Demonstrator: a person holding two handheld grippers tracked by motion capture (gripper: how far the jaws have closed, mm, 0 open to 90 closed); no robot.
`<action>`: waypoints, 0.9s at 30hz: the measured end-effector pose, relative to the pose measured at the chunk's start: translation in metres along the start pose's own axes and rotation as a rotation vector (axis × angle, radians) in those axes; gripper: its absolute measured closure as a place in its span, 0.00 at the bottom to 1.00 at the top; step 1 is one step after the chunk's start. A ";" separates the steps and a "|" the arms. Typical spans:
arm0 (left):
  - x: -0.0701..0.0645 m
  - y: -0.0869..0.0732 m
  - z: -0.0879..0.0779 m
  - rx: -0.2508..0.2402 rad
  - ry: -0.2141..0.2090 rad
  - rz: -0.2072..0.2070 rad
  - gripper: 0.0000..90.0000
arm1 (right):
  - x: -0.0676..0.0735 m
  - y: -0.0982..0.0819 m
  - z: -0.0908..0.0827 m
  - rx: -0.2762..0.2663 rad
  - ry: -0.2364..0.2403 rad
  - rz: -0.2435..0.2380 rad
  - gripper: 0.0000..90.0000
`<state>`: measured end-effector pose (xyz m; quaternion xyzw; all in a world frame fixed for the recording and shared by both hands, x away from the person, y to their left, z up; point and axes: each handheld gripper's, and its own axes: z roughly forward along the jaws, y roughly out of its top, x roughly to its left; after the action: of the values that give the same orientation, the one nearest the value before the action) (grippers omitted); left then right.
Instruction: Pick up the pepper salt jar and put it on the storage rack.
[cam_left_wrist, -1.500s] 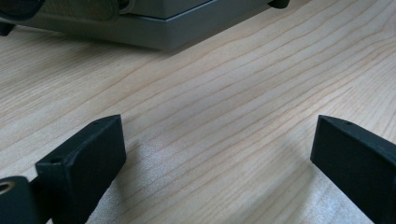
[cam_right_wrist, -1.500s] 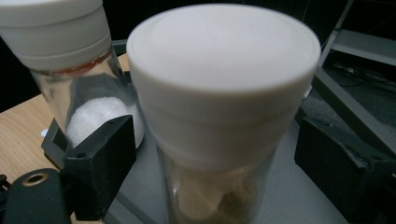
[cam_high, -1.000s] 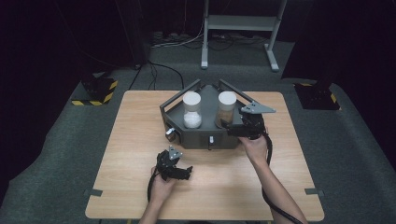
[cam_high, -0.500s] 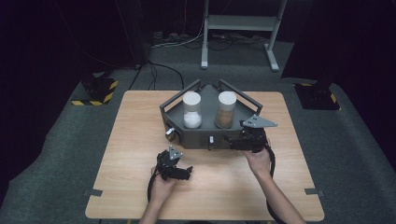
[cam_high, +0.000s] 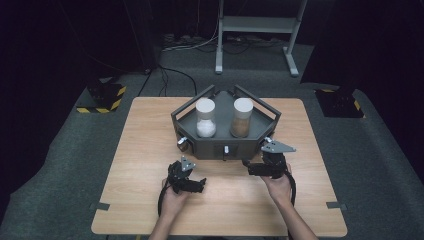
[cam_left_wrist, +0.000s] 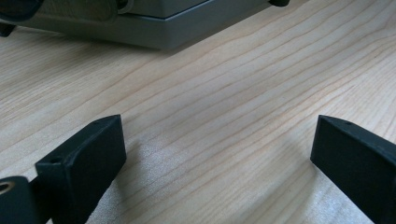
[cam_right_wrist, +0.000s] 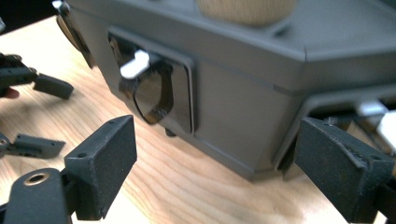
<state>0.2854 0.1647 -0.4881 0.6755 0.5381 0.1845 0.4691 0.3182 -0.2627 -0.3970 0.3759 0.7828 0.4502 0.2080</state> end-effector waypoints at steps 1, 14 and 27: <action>0.000 0.000 0.000 0.000 0.000 0.000 0.04 | 0.000 -0.002 0.001 0.004 -0.001 0.004 0.14; -0.001 -0.001 0.000 -0.003 0.001 -0.001 0.04 | 0.009 -0.017 0.016 0.105 -0.067 0.023 0.16; -0.002 -0.001 0.001 -0.004 0.005 0.001 0.04 | 0.013 -0.028 0.029 0.173 -0.113 0.058 0.15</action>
<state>0.2849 0.1628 -0.4889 0.6744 0.5384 0.1874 0.4692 0.3179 -0.2451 -0.4359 0.4397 0.7945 0.3651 0.2055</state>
